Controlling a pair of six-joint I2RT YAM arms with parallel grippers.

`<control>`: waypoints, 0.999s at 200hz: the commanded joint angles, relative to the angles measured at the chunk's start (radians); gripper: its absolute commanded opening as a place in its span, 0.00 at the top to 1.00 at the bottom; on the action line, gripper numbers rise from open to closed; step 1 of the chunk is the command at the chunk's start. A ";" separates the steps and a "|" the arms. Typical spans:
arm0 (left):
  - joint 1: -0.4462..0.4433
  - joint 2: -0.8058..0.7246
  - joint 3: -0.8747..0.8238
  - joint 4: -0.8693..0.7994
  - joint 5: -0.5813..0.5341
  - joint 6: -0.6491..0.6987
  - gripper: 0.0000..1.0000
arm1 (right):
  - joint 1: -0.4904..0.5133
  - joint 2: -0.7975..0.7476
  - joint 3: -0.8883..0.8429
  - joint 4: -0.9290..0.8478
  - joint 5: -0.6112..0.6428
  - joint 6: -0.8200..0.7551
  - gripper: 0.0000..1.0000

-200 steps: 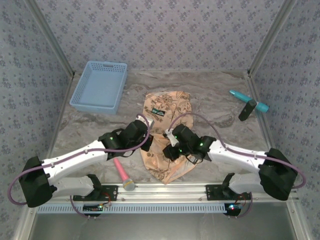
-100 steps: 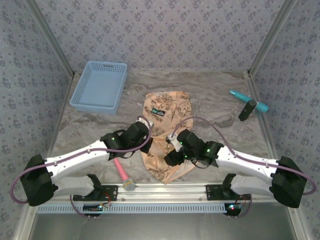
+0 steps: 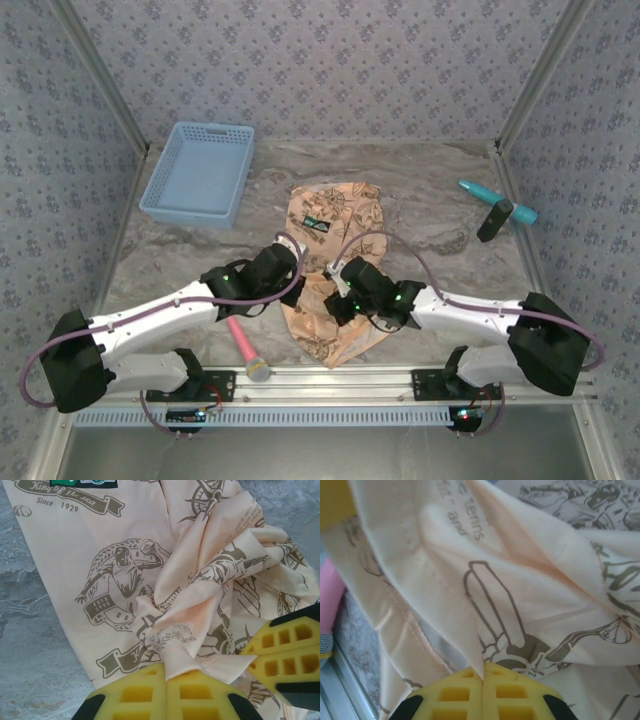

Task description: Fold the inside-out t-shirt

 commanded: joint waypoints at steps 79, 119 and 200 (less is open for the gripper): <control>0.362 0.062 0.125 0.034 0.154 0.207 1.00 | -0.147 -0.264 -0.021 -0.397 0.101 0.213 0.47; 0.431 0.052 0.163 0.012 0.256 0.192 1.00 | -0.179 -0.302 -0.053 -0.362 0.079 0.155 0.48; 0.347 -0.025 0.183 -0.071 0.554 0.402 1.00 | -0.368 -0.171 0.133 -0.174 -0.055 -0.122 0.45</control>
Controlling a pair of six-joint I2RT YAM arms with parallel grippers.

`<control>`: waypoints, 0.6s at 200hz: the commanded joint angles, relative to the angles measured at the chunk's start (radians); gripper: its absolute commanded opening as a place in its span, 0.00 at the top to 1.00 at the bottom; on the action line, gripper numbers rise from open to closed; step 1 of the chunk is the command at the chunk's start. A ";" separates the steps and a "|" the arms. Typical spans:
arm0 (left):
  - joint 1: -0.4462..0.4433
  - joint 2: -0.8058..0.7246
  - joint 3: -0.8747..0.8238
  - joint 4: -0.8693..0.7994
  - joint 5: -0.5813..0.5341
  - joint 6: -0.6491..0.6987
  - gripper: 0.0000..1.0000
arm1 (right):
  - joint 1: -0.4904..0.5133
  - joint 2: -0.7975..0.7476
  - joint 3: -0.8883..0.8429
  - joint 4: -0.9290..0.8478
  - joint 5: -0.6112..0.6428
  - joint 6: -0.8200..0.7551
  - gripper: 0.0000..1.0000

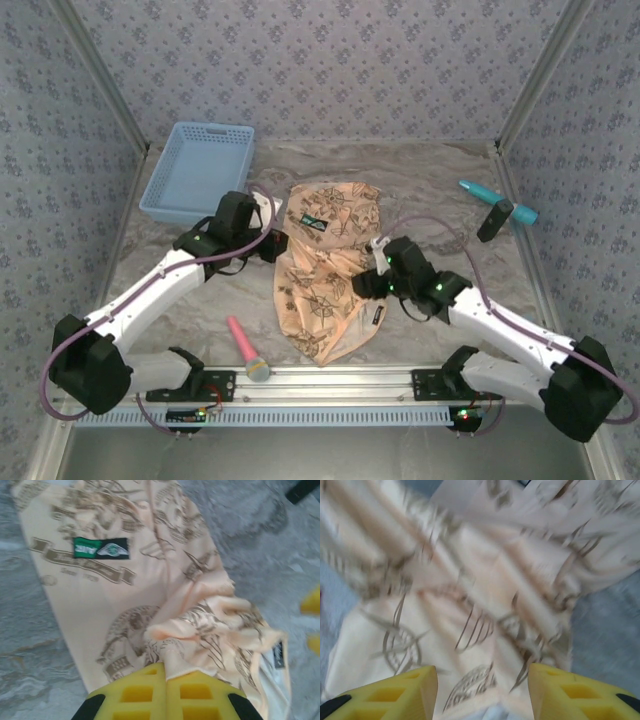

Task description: Fold the inside-out t-shirt

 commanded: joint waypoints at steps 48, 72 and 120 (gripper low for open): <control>-0.300 -0.162 -0.057 -0.075 0.156 0.284 1.00 | -0.237 0.233 0.277 -0.032 0.110 0.089 0.39; -0.417 -0.144 -0.088 -0.004 0.181 0.301 1.00 | -0.270 0.401 0.386 -0.024 0.085 0.091 0.40; -0.557 -0.094 -0.101 0.007 0.161 0.392 1.00 | -0.260 0.759 0.693 -0.108 -0.015 0.096 0.43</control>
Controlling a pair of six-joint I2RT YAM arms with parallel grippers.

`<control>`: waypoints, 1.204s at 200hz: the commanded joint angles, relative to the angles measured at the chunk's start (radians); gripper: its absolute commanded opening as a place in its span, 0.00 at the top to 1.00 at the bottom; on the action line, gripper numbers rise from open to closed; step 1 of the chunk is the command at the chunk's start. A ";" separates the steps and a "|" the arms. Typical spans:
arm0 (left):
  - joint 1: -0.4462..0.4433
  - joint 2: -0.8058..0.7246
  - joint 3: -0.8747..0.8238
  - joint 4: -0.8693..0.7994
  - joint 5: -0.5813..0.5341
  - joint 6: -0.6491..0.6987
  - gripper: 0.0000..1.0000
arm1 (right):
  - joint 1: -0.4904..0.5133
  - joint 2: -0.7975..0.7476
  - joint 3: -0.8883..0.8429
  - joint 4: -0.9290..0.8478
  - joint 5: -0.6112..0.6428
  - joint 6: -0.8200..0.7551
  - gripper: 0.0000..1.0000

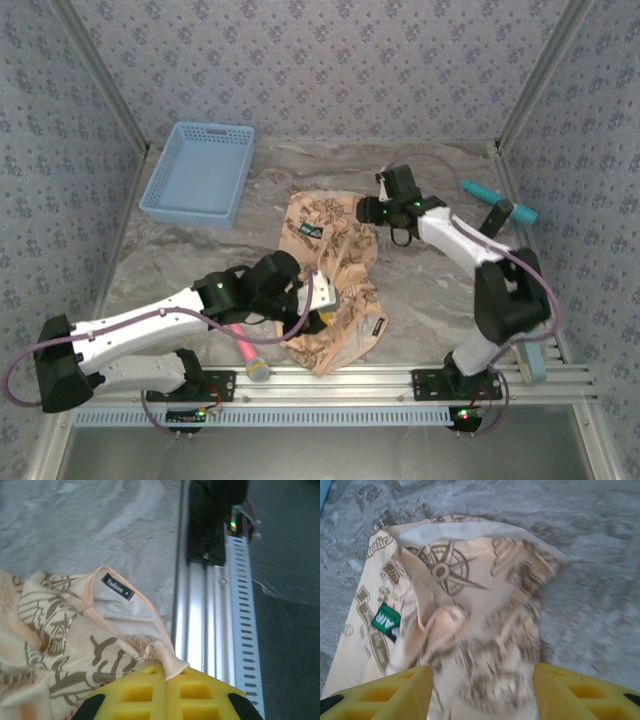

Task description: Fold the inside-out t-shirt

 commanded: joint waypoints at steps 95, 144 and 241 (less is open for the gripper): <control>-0.011 0.099 0.075 -0.027 -0.007 0.151 1.00 | 0.122 0.460 0.451 -0.245 0.035 -0.057 0.46; 0.012 0.085 0.084 -0.066 -0.002 0.159 1.00 | 0.133 0.475 0.407 -0.275 0.044 -0.056 0.47; 0.081 -0.023 0.098 -0.149 -0.152 0.255 1.00 | 0.039 0.289 0.375 -0.176 0.045 0.014 1.00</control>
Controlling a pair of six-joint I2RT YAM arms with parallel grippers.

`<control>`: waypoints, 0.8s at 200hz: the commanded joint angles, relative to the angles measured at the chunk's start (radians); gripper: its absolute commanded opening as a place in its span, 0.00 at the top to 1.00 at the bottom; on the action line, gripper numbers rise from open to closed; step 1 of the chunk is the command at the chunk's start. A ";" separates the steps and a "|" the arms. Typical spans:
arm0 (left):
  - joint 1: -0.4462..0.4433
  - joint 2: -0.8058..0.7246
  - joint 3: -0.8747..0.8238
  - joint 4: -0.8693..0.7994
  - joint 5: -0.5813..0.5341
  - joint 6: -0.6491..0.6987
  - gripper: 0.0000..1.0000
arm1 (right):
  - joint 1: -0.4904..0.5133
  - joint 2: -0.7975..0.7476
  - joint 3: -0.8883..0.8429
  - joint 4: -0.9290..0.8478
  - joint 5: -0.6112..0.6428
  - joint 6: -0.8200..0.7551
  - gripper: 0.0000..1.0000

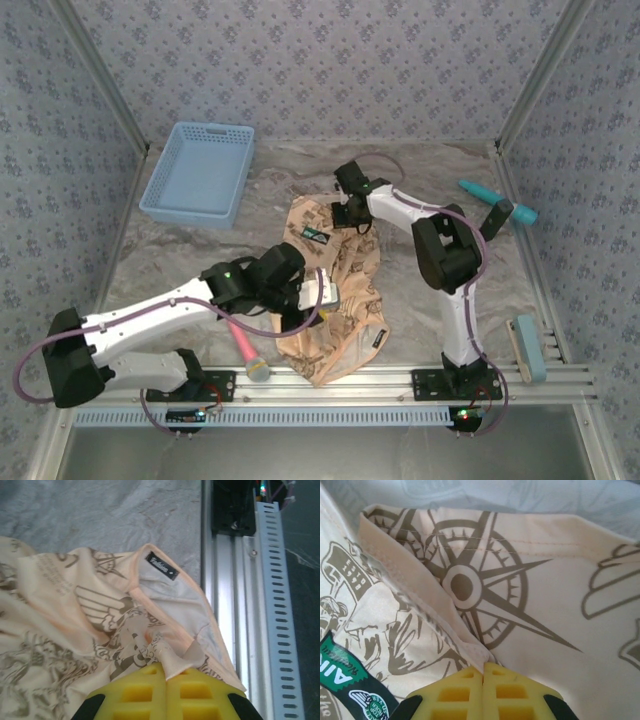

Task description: Fold the inside-out t-shirt

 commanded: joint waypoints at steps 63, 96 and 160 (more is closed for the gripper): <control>0.303 -0.107 0.184 0.061 -0.260 0.809 1.00 | -0.243 -0.311 0.291 -0.078 0.009 0.120 1.00; 0.535 -0.044 0.452 -0.048 -0.057 1.044 1.00 | -0.307 -0.365 0.432 -0.167 -0.016 0.128 1.00; 0.588 -0.101 0.485 -0.179 0.081 1.172 1.00 | -0.353 -0.645 0.123 -0.181 0.097 0.081 1.00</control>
